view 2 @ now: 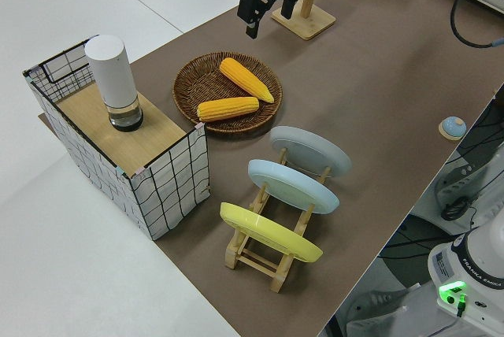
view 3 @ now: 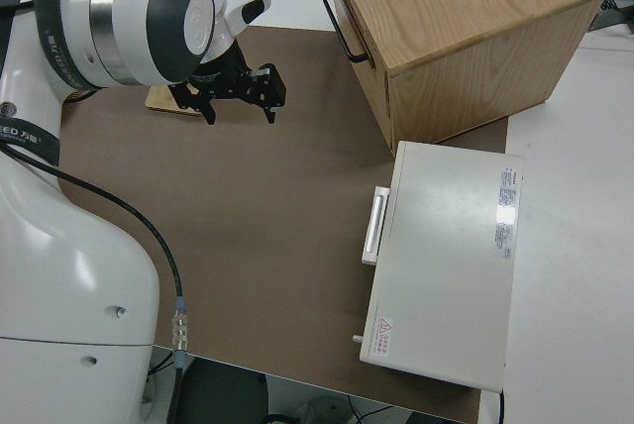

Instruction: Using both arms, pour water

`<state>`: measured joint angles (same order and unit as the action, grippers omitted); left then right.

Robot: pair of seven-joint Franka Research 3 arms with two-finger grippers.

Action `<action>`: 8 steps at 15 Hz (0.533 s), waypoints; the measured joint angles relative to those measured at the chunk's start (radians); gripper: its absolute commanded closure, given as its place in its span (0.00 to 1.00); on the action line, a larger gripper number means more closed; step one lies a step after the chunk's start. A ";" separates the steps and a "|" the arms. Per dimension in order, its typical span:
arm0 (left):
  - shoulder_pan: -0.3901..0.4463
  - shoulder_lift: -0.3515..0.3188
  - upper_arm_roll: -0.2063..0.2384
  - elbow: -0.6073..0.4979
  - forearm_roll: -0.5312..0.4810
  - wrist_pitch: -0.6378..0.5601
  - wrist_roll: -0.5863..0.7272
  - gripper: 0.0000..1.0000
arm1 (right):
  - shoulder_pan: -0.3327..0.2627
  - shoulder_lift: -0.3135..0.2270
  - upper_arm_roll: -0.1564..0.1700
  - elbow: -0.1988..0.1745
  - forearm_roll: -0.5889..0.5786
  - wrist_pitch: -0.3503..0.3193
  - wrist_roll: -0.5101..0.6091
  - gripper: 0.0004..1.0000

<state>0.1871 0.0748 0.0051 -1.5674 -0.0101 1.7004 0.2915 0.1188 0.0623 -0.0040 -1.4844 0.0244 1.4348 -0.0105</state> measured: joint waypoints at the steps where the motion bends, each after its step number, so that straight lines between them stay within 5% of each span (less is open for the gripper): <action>1: 0.029 0.009 0.001 0.008 0.000 0.003 0.041 0.00 | 0.020 0.009 0.000 -0.005 0.007 0.011 0.016 0.01; 8: 0.260 0.086 0.007 0.066 -0.047 0.076 0.309 0.00 | 0.151 0.108 0.003 -0.048 0.057 0.202 0.106 0.01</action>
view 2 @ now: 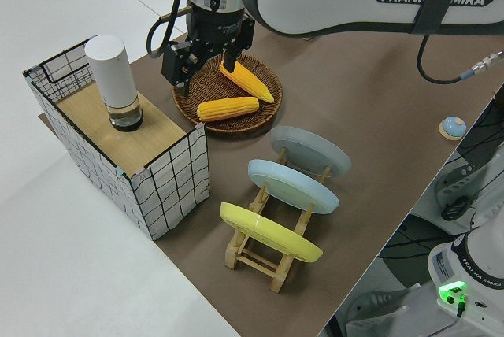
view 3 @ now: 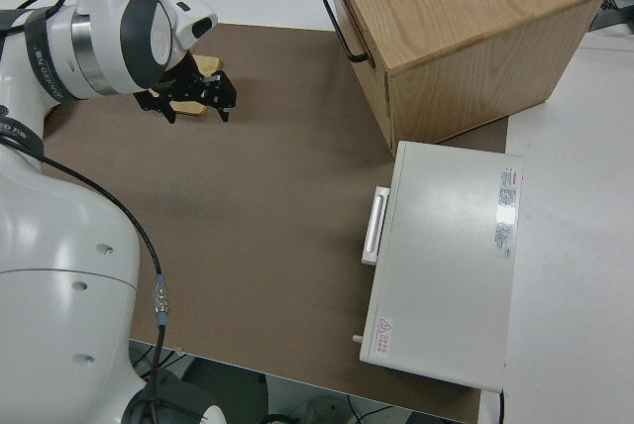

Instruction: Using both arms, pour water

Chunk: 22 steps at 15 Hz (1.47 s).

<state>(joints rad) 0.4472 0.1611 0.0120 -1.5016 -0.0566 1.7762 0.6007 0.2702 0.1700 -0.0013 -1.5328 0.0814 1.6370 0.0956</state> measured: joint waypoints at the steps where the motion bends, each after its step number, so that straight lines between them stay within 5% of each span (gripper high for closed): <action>1: 0.026 0.007 0.000 0.005 -0.026 0.009 0.022 0.00 | 0.008 0.014 0.000 -0.001 0.011 0.029 0.002 0.01; 9: 0.126 0.065 -0.003 0.001 -0.182 0.263 0.128 0.00 | 0.081 0.157 0.000 -0.005 0.032 0.378 0.002 0.01; 16: 0.126 0.125 -0.030 -0.078 -0.372 0.573 0.164 0.00 | 0.094 0.226 -0.001 -0.003 0.009 0.626 -0.003 0.02; 22: 0.124 0.158 -0.064 -0.089 -0.478 0.663 0.258 0.00 | 0.095 0.273 -0.004 0.000 -0.082 0.786 -0.011 0.03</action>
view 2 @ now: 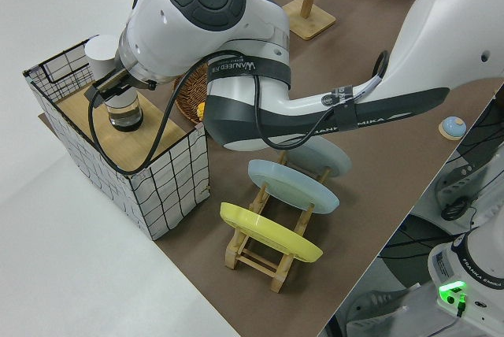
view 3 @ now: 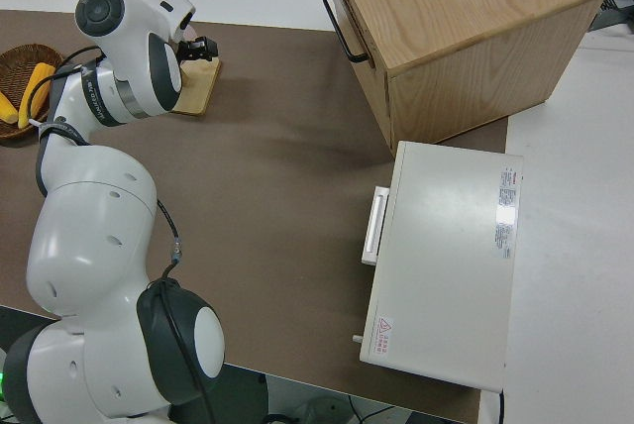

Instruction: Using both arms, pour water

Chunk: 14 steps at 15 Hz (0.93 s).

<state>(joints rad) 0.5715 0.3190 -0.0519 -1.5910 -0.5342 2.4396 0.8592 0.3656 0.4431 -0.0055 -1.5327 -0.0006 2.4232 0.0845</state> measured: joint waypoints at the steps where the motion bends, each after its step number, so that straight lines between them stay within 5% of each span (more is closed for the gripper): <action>1: 0.001 0.008 0.000 0.000 -0.029 0.008 0.039 0.00 | 0.000 0.004 0.000 0.001 -0.020 0.006 0.000 0.03; 4: 0.001 0.023 0.001 0.000 -0.064 0.032 0.078 0.00 | 0.003 0.012 0.000 0.008 -0.048 0.013 -0.014 0.11; 12: 0.000 0.048 -0.006 0.000 -0.102 0.092 0.079 0.01 | 0.005 0.069 0.000 0.078 -0.062 0.031 -0.084 0.73; 14: 0.000 0.051 -0.006 0.000 -0.111 0.097 0.079 0.20 | 0.006 0.086 0.000 0.102 -0.062 0.032 -0.089 0.81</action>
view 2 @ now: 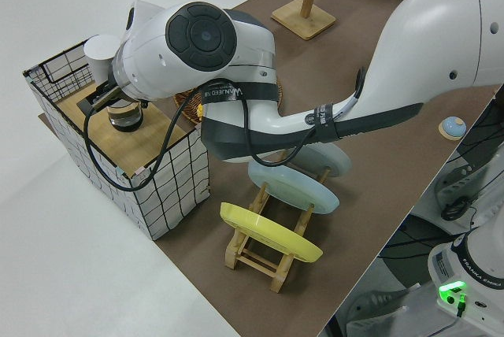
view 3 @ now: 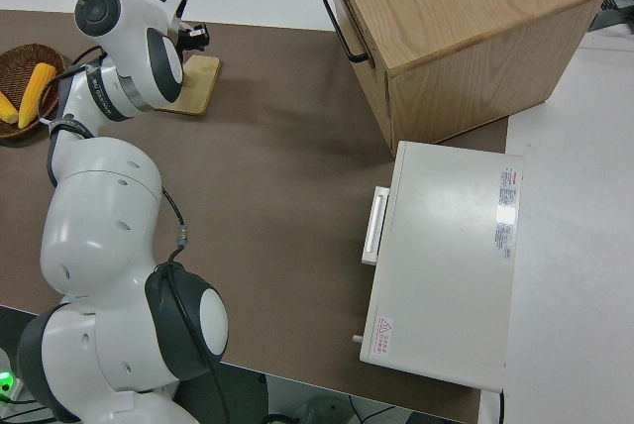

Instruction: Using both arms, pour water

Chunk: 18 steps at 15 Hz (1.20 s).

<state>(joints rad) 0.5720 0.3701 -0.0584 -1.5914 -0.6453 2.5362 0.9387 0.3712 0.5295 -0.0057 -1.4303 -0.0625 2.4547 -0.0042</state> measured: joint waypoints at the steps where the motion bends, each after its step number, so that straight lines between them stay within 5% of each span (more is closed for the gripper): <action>1: 0.000 0.000 -0.001 0.000 -0.004 0.002 0.000 0.44 | 0.000 0.006 0.000 0.008 0.000 0.000 0.000 0.87; 3: 0.000 0.000 -0.007 0.000 -0.008 0.004 0.000 0.84 | 0.001 0.010 0.000 0.014 0.000 0.000 0.000 1.00; 5: 0.000 0.001 -0.011 0.000 -0.010 0.009 -0.001 1.00 | 0.002 0.011 0.000 0.017 0.000 0.002 0.000 1.00; 13: -0.001 0.001 -0.011 0.000 -0.010 0.011 -0.012 1.00 | 0.003 0.011 0.001 0.025 0.000 -0.011 0.000 1.00; 18: -0.007 0.000 -0.020 0.016 0.036 0.011 -0.082 1.00 | 0.000 -0.029 -0.007 0.045 0.000 -0.133 0.000 1.00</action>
<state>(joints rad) 0.5654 0.3705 -0.0781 -1.5751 -0.6091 2.5468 0.8571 0.3716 0.5006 -0.0131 -1.3852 -0.0623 2.3216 -0.0046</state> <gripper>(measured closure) 0.370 0.943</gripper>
